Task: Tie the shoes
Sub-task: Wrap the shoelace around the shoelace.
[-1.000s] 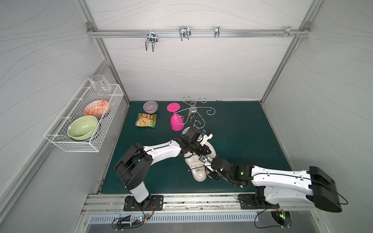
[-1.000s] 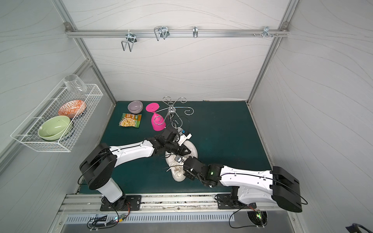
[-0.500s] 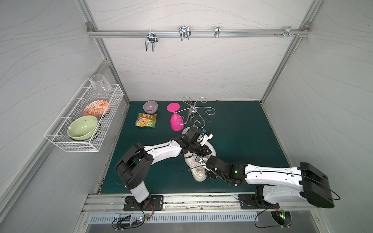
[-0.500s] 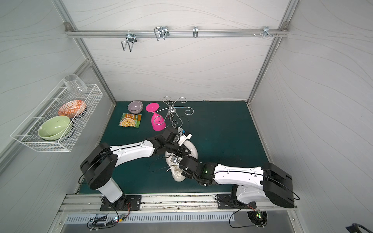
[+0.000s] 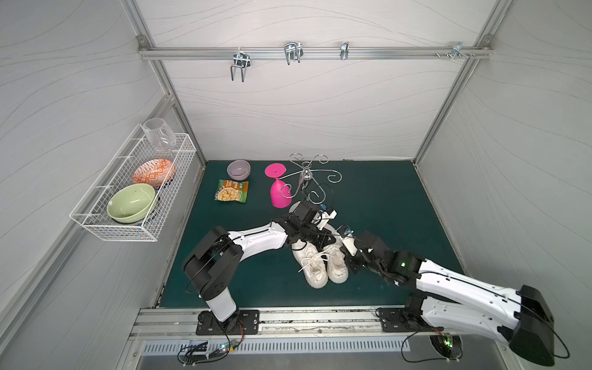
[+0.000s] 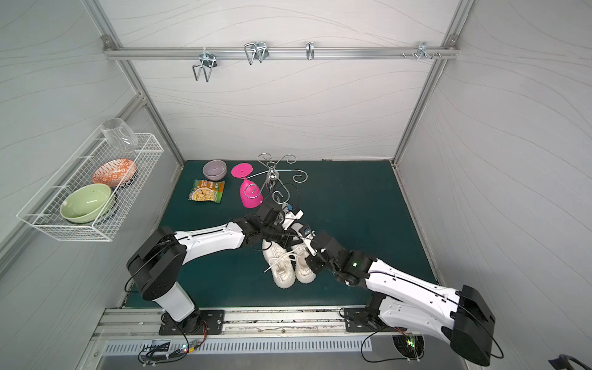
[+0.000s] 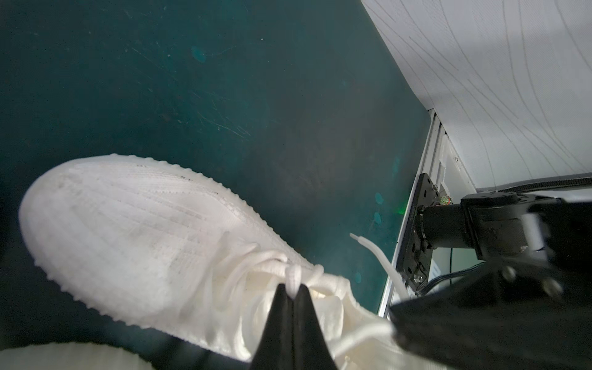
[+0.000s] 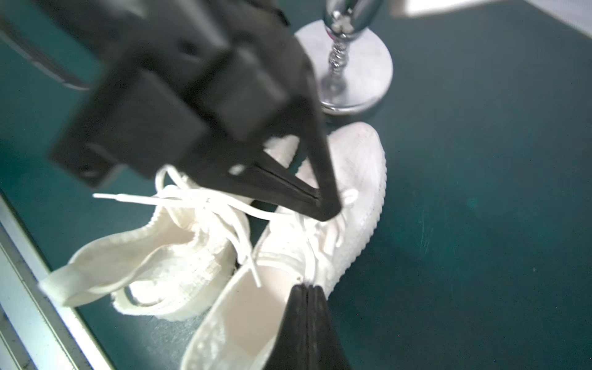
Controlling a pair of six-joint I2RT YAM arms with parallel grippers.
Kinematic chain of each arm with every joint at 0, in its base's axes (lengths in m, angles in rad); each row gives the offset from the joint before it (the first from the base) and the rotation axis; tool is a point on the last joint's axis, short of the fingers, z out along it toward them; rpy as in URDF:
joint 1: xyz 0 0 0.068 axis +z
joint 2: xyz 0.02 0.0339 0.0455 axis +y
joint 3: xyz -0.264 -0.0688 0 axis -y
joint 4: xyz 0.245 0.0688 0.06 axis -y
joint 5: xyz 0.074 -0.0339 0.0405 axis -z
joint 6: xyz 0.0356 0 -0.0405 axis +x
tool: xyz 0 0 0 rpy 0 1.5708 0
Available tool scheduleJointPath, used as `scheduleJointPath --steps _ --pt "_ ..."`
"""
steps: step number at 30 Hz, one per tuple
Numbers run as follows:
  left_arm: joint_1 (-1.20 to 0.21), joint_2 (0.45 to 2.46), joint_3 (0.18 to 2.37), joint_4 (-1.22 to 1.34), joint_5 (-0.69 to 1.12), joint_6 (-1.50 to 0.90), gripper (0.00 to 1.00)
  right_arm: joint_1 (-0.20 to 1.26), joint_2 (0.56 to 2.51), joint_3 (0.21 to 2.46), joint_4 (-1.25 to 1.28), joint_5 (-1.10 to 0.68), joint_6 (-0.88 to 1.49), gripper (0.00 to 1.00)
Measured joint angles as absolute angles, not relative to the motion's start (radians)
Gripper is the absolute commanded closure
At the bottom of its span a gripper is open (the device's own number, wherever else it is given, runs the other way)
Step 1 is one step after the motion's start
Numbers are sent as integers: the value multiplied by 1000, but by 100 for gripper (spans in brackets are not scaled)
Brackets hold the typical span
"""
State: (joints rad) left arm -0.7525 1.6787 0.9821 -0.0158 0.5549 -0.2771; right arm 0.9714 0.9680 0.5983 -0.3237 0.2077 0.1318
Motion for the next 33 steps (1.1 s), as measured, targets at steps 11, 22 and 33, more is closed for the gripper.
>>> scheduleJointPath --steps 11,22,33 --pt "-752 1679 954 41 580 -298 100 796 1142 600 -370 -62 250 100" --pt "-751 1620 838 152 597 -307 100 704 1139 601 -368 -103 326 100" --pt "-751 1573 798 192 588 -308 100 645 1160 617 -348 -183 330 73"
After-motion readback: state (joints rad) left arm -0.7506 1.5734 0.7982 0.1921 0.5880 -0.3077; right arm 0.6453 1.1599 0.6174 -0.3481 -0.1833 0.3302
